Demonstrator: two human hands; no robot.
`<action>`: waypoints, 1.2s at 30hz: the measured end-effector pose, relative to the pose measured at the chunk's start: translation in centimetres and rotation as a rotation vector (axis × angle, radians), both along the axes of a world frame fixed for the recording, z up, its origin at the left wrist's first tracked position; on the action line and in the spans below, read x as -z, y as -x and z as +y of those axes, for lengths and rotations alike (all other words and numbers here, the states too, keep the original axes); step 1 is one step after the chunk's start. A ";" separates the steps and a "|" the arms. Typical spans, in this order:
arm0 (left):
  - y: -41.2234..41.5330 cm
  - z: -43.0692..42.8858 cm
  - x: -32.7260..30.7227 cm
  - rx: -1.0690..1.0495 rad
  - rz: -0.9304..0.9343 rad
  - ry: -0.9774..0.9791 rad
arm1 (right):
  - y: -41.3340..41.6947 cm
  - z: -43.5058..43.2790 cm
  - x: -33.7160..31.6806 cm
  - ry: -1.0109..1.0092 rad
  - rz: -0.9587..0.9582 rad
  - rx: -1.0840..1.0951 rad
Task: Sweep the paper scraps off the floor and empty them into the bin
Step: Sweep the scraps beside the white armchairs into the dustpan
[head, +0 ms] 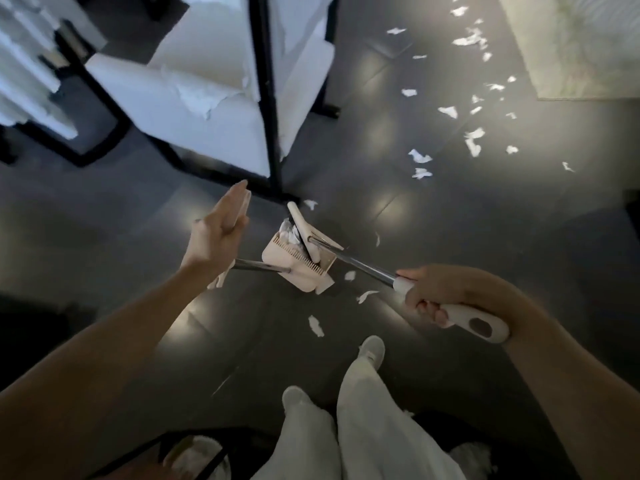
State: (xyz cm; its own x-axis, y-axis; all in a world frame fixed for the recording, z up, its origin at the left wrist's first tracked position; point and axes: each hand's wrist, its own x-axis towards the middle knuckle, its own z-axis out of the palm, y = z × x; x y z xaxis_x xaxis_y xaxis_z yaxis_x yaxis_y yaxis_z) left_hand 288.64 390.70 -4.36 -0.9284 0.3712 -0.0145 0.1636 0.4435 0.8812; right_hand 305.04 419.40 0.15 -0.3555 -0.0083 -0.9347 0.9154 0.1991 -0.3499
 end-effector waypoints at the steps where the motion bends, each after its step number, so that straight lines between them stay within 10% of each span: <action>1: 0.5 2.4 -0.5 0.019 0.013 0.019 | -0.5 1.9 -0.4 -0.003 0.016 0.035; 23: 8.8 58.8 -8.5 0.880 0.245 -0.272 | -7.9 29.8 -10.5 -0.328 0.214 0.850; 36: 5.1 79.4 -10.8 1.771 0.140 -0.300 | 2.9 26.1 -9.0 -0.388 0.147 1.950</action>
State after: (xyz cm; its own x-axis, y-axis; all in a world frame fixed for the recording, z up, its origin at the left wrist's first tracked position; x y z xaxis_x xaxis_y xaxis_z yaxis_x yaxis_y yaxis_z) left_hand 283.50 470.08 6.45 0.5433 0.7953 0.2689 0.2889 -0.4779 0.8296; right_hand 302.16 445.54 9.11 0.3078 0.5739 -0.7589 -0.0748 -0.7805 -0.6207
